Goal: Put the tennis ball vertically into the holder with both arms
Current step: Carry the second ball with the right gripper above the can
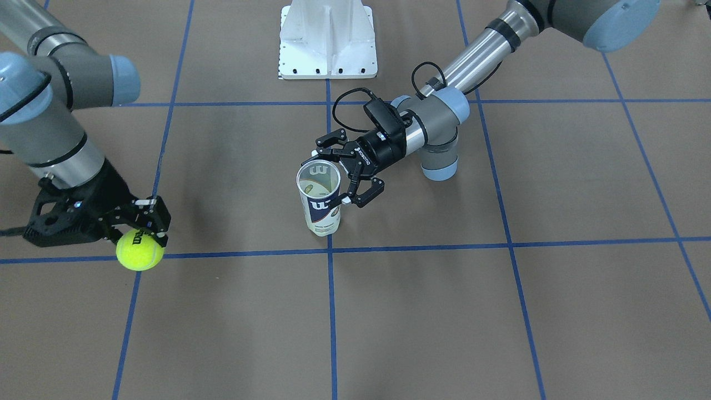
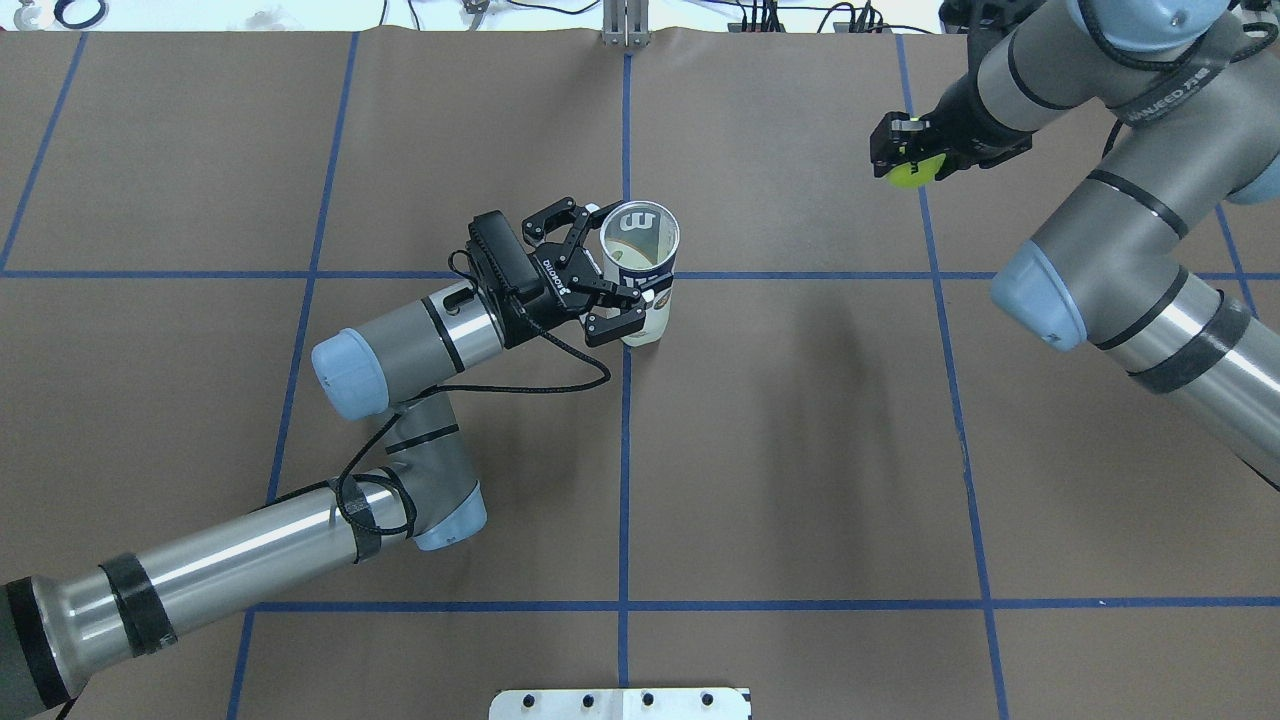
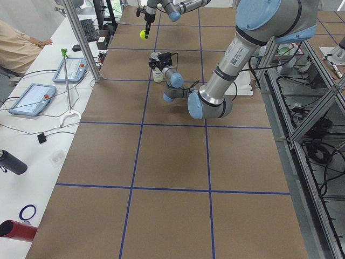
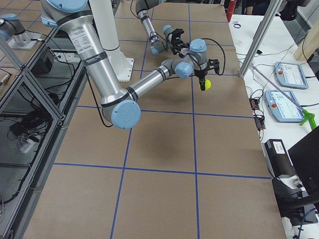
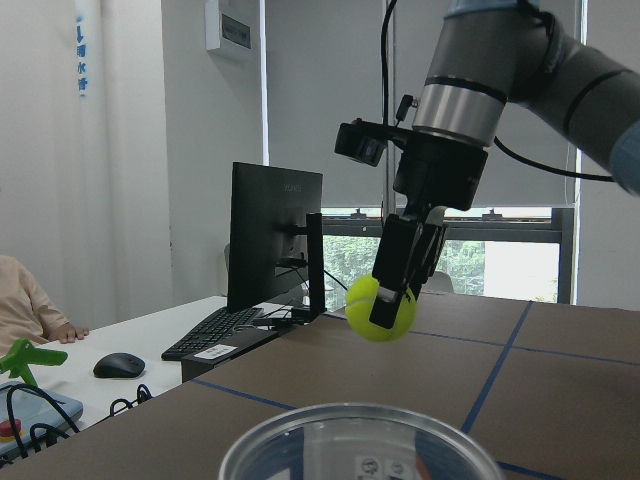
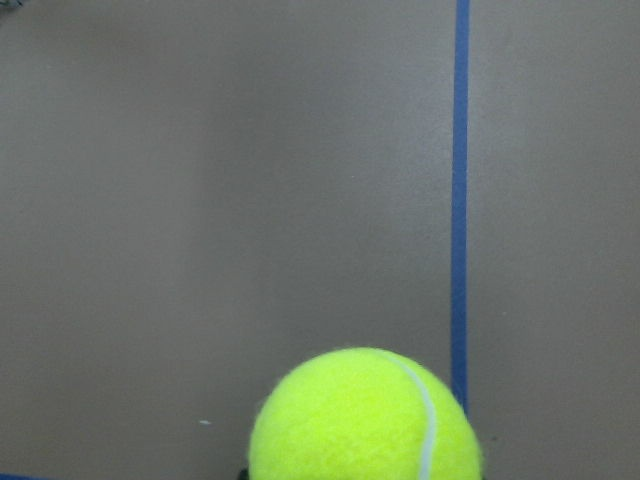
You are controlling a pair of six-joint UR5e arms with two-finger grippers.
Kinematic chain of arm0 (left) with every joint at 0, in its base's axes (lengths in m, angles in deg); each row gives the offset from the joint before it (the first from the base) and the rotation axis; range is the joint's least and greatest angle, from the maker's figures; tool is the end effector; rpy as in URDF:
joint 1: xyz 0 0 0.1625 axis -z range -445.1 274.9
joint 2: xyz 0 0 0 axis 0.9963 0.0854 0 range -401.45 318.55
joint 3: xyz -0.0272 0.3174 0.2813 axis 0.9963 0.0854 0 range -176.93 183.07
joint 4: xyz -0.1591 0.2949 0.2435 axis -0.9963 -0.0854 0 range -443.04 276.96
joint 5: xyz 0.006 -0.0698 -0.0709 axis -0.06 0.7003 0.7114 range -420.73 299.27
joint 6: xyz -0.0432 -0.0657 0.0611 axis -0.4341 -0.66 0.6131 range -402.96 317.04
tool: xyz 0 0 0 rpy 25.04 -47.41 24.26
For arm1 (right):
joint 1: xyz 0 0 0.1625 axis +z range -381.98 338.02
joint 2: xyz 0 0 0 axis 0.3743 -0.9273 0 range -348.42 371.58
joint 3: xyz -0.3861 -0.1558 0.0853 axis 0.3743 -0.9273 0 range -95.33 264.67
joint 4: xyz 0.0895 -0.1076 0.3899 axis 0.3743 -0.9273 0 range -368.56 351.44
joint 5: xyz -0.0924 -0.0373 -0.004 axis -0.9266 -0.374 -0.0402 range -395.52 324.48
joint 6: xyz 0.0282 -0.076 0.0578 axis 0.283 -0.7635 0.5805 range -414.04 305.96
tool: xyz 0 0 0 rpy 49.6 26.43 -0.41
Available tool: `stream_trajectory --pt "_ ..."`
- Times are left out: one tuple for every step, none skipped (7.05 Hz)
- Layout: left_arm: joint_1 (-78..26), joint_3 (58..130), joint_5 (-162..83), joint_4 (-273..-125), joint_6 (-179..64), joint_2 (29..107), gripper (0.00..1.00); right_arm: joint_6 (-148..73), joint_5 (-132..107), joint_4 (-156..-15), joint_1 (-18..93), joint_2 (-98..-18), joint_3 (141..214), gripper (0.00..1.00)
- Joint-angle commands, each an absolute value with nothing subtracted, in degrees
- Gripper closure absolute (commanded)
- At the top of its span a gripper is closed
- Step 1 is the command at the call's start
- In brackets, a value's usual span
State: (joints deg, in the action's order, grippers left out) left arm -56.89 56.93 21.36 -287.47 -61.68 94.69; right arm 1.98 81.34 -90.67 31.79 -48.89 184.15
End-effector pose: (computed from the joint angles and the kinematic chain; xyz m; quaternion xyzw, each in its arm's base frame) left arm 0.5629 -0.4688 0.2509 0.6943 0.5458 0.1139 0.4550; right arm -0.3113 -0.5743 0.2733 0.1147 -0.4266 0.0623 0.8950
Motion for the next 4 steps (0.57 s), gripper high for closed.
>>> stream_trajectory --pt "-57.1 56.9 21.4 -287.5 -61.7 94.7 0.01 14.4 79.3 -103.8 26.0 -37.6 188.5 1.0" --pt "-57.1 56.9 21.4 -287.5 -61.7 94.7 0.01 18.2 77.4 -107.7 23.2 -32.9 188.5 1.0" --pt "-57.1 56.9 21.4 -287.5 -61.8 94.7 0.01 19.9 77.0 -110.0 21.9 -30.3 188.5 1.0" --pt "-57.2 56.9 21.4 -287.4 -61.7 94.7 0.01 21.2 76.8 -110.8 20.9 -29.0 188.4 1.0"
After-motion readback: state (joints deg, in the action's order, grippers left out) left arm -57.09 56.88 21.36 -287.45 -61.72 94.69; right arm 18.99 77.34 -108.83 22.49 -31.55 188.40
